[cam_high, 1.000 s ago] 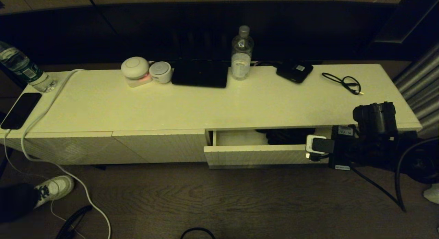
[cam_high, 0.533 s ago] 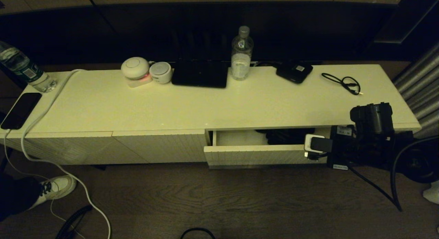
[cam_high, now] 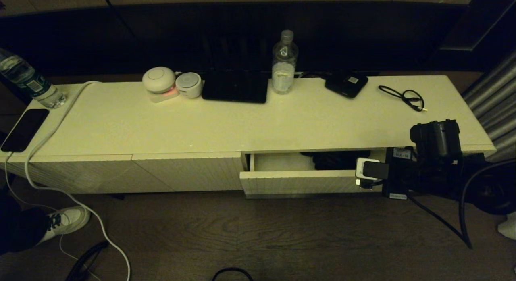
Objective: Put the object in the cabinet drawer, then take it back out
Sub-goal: Open the drawer
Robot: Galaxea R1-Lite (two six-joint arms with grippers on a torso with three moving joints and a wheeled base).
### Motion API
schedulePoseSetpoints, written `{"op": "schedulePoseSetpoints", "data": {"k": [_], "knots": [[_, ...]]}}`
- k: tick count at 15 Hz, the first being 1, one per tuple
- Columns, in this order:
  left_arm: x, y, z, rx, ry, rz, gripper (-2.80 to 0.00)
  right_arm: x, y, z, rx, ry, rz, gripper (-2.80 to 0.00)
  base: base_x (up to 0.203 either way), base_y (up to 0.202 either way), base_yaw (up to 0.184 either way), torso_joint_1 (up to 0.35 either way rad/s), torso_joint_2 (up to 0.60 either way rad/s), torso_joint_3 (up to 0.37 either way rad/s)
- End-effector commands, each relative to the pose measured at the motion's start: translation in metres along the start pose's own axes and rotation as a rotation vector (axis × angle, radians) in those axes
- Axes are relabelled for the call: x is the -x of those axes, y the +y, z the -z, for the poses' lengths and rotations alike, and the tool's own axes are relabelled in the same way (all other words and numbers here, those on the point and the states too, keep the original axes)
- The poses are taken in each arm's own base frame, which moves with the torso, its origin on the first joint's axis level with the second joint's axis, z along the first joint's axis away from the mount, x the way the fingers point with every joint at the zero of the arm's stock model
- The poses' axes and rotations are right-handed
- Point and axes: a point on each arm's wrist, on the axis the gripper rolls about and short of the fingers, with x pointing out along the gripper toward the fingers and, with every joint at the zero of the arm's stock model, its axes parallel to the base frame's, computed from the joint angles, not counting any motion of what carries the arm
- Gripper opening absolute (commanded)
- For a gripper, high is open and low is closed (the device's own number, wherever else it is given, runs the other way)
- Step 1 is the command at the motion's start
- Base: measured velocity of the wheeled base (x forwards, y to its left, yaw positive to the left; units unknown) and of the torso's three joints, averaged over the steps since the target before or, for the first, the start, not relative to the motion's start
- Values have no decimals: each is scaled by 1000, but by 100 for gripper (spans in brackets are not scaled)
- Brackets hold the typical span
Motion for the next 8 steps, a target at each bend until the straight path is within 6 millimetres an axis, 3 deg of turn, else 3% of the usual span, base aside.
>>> {"op": "schedulePoseSetpoints", "data": {"k": [1, 8], "knots": [[0, 0, 0, 1, -2, 0, -280, 10, -4, -1, 7, -5, 22, -280, 0, 0, 0, 0, 0, 0], [0, 0, 0, 1, -2, 0, -280, 4, -1, 0, 6, -3, 12, -280, 0, 0, 0, 0, 0, 0]]}}
